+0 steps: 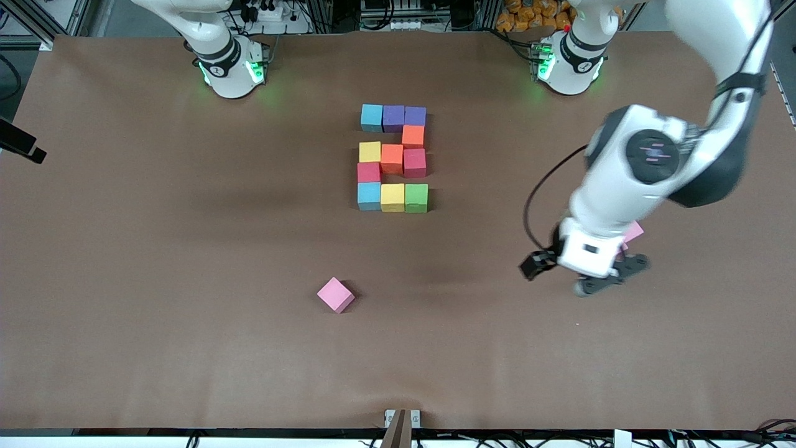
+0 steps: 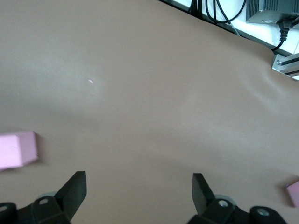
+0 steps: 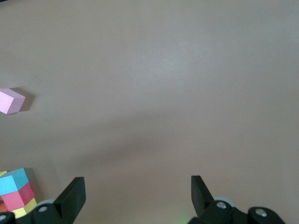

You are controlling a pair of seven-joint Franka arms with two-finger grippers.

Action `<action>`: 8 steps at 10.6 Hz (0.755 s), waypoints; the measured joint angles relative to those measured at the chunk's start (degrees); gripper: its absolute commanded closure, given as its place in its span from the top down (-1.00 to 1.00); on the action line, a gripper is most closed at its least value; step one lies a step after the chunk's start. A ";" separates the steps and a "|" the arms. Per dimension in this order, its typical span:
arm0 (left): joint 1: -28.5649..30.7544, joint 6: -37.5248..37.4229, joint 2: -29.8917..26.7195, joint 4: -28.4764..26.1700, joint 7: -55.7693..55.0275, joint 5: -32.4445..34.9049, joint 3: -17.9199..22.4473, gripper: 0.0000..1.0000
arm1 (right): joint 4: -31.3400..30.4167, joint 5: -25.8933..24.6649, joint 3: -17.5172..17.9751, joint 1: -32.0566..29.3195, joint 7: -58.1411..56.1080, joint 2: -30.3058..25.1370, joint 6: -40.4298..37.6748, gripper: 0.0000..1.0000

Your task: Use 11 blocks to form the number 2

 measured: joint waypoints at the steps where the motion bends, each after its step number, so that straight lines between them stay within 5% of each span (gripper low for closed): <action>1: -0.40 -1.87 -2.19 0.07 5.82 -2.55 3.35 1.00 | 0.00 0.00 0.00 0.00 0.00 0.03 0.00 1.00; 4: -5.92 -8.08 -8.94 0.15 19.41 -8.17 15.71 1.00 | 0.00 0.00 0.02 0.00 0.00 0.08 0.02 1.00; 8: -11.83 -17.74 -15.73 0.15 29.74 -9.78 25.41 1.00 | 0.01 0.00 0.05 0.00 0.00 0.13 0.02 1.00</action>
